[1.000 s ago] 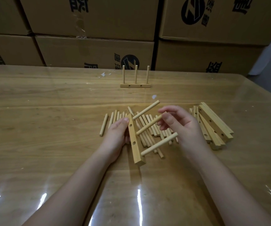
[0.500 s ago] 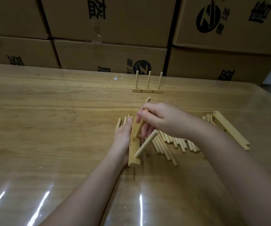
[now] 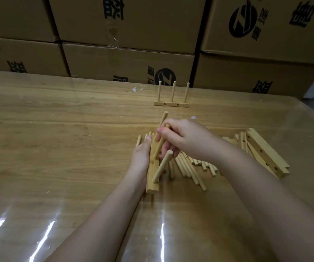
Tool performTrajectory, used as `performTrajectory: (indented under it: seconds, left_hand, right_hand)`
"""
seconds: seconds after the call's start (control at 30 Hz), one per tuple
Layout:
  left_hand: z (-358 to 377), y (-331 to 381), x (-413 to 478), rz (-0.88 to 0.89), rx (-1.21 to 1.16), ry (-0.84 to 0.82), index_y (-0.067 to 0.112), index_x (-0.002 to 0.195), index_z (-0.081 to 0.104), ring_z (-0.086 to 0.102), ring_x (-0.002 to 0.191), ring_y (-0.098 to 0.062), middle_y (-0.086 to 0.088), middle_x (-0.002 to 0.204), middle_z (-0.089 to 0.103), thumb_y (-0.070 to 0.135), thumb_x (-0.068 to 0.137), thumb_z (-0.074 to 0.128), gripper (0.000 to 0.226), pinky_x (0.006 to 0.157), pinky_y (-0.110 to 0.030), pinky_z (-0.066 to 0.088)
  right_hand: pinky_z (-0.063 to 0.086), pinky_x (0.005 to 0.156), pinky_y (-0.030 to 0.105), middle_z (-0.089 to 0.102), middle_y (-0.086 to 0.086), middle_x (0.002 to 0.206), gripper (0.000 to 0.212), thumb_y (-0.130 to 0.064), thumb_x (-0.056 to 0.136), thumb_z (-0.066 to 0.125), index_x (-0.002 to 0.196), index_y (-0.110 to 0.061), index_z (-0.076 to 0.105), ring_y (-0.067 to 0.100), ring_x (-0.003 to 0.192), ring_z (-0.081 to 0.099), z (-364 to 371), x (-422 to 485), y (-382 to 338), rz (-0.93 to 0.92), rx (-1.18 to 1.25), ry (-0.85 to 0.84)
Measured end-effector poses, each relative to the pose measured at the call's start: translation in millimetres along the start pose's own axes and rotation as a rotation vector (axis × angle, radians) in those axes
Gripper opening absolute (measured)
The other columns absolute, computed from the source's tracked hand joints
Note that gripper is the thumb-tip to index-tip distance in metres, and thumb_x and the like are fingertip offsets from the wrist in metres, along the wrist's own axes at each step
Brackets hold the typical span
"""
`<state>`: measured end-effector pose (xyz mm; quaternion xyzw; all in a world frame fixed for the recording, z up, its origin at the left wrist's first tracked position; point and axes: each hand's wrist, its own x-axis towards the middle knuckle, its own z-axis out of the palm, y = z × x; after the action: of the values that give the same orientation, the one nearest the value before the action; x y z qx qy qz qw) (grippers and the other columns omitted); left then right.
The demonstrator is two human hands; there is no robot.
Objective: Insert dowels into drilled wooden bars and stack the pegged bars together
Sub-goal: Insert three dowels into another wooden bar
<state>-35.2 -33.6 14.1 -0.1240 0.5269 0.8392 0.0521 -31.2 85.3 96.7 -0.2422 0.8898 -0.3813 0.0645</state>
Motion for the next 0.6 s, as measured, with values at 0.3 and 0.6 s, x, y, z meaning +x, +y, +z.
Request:
performTrajectory:
  seconds: [0.3,0.6]
  left_hand:
    - [-1.8,-3.4,4.8,0.001,-0.056,0.018,0.008,0.084,0.069,0.064,0.046,-0.016,-0.008,0.056,0.066,0.036,0.1,0.044,0.041,0.039,-0.02,0.046]
    - [-1.2,-6.9,8.9,0.037,-0.19,0.082,0.008,0.091,0.058,0.056,0.045,-0.013,-0.002,0.051,0.057,0.036,0.101,0.039,0.036,0.046,-0.026,0.052]
  right_hand:
    - [0.056,0.06,0.025,0.069,0.004,0.071,0.024,-0.032,0.098,0.041,0.096,-0.015,0.058,0.013,0.064,0.068,-1.9,6.7,-0.5,-0.002,0.016,-0.027]
    - [0.053,0.062,0.019,0.07,-0.004,0.079,0.017,-0.018,0.095,0.046,0.102,-0.027,0.059,0.006,0.069,0.066,-2.1,-53.1,33.3,0.369,0.26,-0.069]
